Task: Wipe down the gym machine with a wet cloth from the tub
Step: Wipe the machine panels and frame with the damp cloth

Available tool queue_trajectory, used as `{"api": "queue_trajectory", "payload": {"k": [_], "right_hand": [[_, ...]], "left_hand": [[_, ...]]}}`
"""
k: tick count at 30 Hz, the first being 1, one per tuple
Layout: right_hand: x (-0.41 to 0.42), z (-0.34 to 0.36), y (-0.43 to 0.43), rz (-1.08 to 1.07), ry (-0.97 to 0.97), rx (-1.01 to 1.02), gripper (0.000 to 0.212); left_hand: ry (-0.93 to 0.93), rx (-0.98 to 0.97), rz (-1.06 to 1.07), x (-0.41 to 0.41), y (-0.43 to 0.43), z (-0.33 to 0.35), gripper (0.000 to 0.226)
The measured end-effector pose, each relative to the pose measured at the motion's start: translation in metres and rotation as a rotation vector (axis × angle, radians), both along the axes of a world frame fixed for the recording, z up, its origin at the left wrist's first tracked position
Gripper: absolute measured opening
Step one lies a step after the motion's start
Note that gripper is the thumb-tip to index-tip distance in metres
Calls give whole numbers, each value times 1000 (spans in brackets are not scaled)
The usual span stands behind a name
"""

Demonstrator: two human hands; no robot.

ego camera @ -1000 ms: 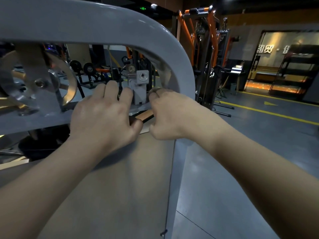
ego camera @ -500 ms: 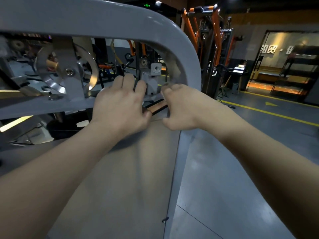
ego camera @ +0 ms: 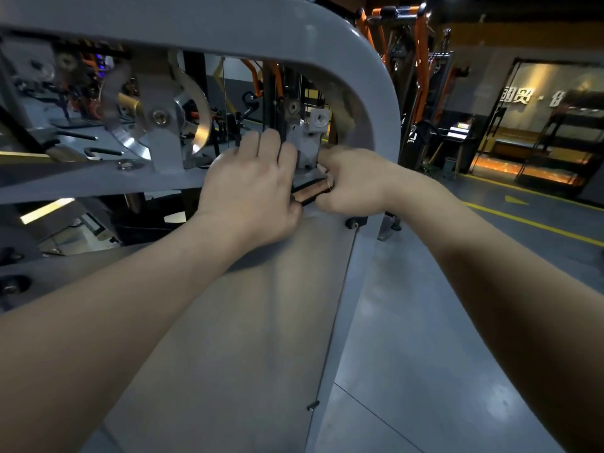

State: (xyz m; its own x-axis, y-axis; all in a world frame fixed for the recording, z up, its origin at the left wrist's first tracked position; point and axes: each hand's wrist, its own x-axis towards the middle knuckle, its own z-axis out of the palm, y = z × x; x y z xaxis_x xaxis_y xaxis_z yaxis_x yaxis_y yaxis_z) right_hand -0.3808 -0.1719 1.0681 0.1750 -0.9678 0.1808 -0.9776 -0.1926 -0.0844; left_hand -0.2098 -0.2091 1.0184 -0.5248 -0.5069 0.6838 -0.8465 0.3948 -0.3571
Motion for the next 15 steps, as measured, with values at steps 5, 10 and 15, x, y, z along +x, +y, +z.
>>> {"api": "queue_trajectory", "payload": {"k": [5, 10, 15], "right_hand": [[-22, -11, 29, 151, -37, -98, 37], [-3, 6, 4, -24, 88, 27, 24], [19, 15, -14, -117, 276, 127, 20]], "left_hand": [[1, -28, -9, 0, 0, -2, 47], [9, -36, -12, -1, -2, -2, 46], [0, -58, 2, 0, -2, -2, 43]]}}
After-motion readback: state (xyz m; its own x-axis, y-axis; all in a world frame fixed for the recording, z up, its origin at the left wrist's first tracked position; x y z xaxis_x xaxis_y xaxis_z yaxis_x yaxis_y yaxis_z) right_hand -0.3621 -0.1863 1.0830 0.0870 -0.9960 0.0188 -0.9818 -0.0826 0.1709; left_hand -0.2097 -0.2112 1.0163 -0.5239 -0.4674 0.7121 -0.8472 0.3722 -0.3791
